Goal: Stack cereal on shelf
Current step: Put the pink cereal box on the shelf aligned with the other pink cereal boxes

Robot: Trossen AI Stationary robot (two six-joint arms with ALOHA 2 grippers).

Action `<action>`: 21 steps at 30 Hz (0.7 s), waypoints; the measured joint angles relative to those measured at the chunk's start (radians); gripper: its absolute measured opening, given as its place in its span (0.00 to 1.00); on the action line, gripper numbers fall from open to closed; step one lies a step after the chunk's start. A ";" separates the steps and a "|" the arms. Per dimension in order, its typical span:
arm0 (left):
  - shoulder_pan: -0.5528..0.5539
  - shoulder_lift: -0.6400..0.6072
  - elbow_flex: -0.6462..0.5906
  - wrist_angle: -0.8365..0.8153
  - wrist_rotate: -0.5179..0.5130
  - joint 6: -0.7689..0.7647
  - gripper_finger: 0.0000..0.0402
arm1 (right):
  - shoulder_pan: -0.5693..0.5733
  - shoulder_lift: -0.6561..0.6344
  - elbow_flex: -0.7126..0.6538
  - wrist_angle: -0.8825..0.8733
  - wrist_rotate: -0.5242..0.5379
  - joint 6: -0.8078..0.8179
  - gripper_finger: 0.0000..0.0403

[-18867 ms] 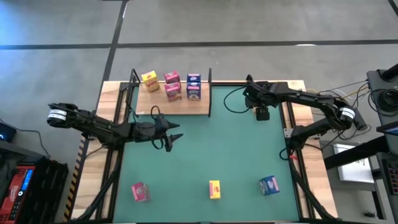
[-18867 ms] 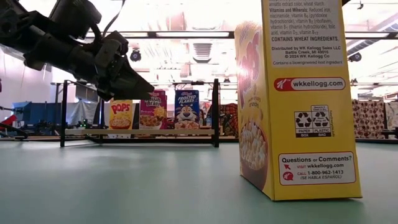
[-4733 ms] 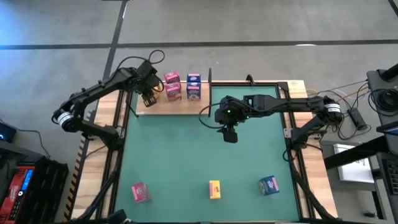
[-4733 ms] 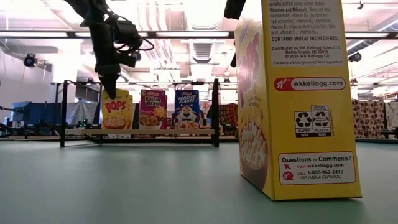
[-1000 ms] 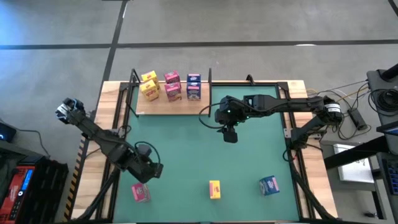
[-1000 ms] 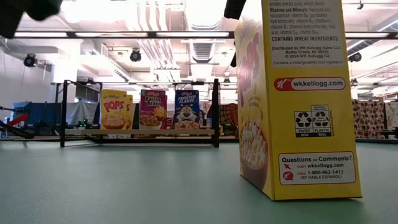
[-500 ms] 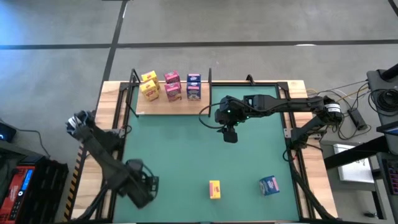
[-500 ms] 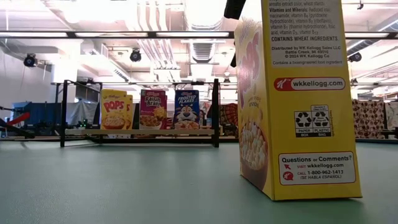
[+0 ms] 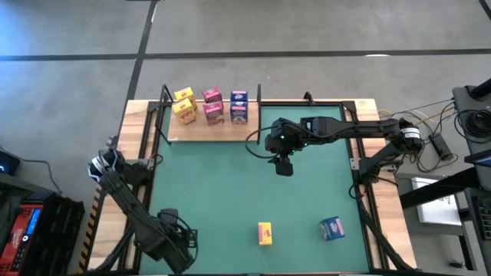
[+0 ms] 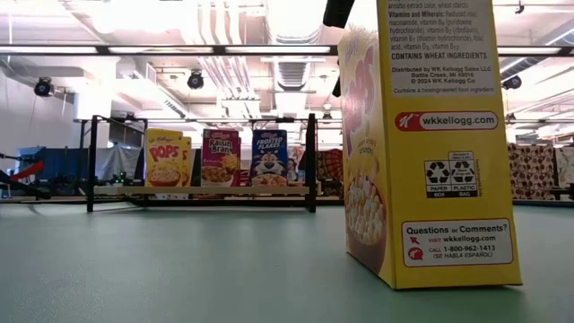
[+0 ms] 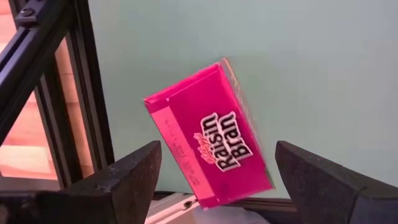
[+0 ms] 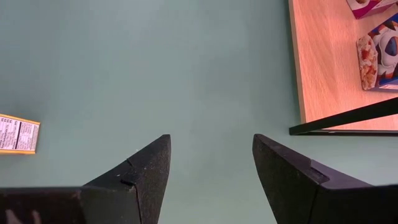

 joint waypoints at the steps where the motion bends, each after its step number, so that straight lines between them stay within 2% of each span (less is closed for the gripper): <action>1: 0.000 0.000 -0.005 0.001 0.000 0.000 0.74 | 0.000 0.000 0.000 0.000 0.000 0.000 0.54; 13: 0.002 -0.007 -0.147 0.131 -0.046 0.014 0.71 | 0.000 0.000 0.000 0.000 0.000 0.000 0.54; 17: 0.003 -0.009 -0.171 0.136 -0.057 0.065 0.63 | 0.000 0.000 0.000 0.000 0.000 0.000 0.54; 21: 0.003 -0.015 -0.192 0.147 -0.057 0.100 0.49 | 0.000 0.000 0.000 0.000 0.000 0.000 0.54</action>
